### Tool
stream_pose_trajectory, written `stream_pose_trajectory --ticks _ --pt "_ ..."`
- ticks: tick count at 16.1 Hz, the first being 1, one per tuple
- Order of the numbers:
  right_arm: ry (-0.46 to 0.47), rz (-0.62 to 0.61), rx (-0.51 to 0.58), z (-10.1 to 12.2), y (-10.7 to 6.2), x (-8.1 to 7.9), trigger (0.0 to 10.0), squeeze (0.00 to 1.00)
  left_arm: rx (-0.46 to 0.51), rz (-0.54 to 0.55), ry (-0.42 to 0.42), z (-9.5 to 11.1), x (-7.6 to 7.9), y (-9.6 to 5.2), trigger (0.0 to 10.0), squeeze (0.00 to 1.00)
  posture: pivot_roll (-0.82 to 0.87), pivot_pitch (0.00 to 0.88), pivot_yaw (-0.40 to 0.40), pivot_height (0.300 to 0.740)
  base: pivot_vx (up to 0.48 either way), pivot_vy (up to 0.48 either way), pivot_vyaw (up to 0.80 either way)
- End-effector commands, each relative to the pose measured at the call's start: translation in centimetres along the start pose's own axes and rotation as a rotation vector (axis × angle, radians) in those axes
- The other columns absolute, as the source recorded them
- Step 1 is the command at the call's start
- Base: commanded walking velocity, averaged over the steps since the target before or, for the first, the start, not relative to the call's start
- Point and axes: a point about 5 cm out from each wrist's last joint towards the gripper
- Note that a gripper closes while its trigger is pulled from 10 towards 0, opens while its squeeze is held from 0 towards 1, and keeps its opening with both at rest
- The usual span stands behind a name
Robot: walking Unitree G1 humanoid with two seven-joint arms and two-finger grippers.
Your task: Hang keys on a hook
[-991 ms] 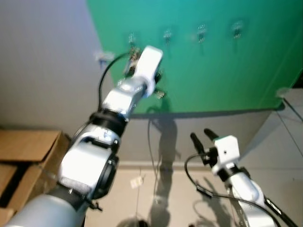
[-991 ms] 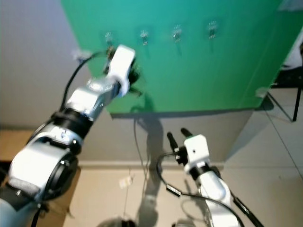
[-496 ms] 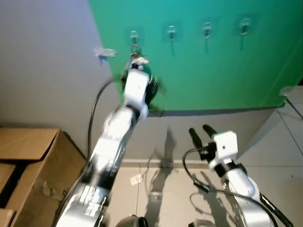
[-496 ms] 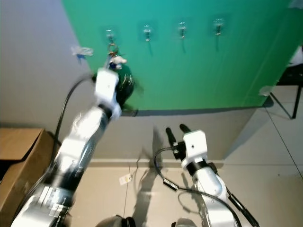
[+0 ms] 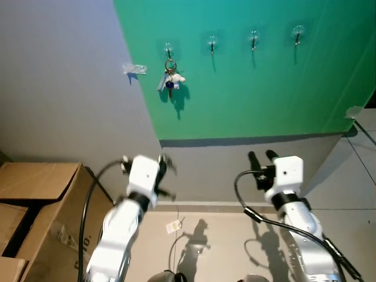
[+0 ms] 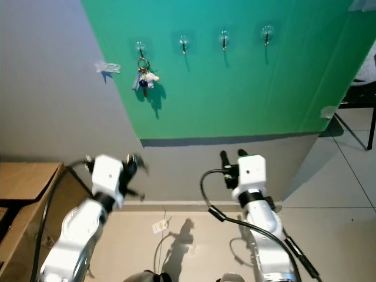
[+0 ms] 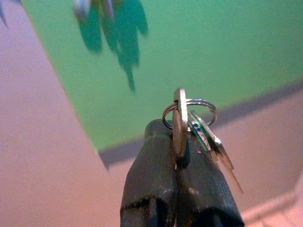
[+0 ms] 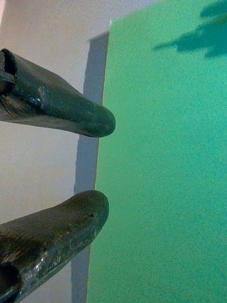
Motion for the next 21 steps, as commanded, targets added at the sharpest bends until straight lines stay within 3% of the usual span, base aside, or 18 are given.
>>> stream_pose_trajectory --ticks 1,4,10,13,15,18,21 --pt "-0.004 0.013 0.008 0.3 0.4 -0.3 10.0 0.0 0.033 0.041 -0.015 1.1 -0.8 0.6 10.0 0.0 -0.16 0.002 0.124 0.74 0.0 -0.48 0.78" --pt "-0.014 0.016 0.005 0.3 0.4 -0.4 10.0 0.0 0.06 0.004 -0.015 2.1 0.0 1.5 10.0 0.0 -0.18 0.011 0.127 0.74 0.0 -0.477 0.71" --pt "-0.02 0.003 -0.009 0.0 0.3 -0.3 10.0 0.0 0.045 -0.019 0.015 2.3 0.2 2.1 10.0 0.0 -0.18 0.016 0.128 0.74 0.0 -0.476 0.0" --pt "0.005 0.049 0.017 0.2 0.0 -0.9 10.0 0.0 0.039 -0.01 0.016 2.3 -0.2 2.2 10.0 0.0 -0.18 0.019 0.127 0.74 0.0 -0.469 0.0" --pt "-0.057 0.064 0.009 0.2 0.1 -1.2 10.0 0.0 0.038 0.0 0.026 2.4 -0.5 2.4 10.0 0.0 -0.18 0.023 0.123 0.74 0.0 -0.469 0.71" --pt "-0.041 0.073 -0.008 -0.1 0.0 -1.3 10.0 0.0 0.035 -0.001 0.04 2.6 -0.8 2.7 10.0 0.0 -0.18 0.026 0.123 0.74 0.0 -0.467 0.22" --pt "-0.064 0.036 -0.027 -0.4 -0.1 -0.8 10.0 0.0 0.015 0.033 0.027 2.7 -2.2 3.7 10.0 0.0 -0.18 0.025 0.121 0.74 0.18 -0.271 0.0"
Point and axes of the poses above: a point about 5 cm out from each wrist's last joint towards the gripper, its own y axis pointing out of the wrist towards the gripper, its own z axis along the axis of the wrist's last joint, x = y × z, and after that the axes turned 7 degrees about y, right-handed
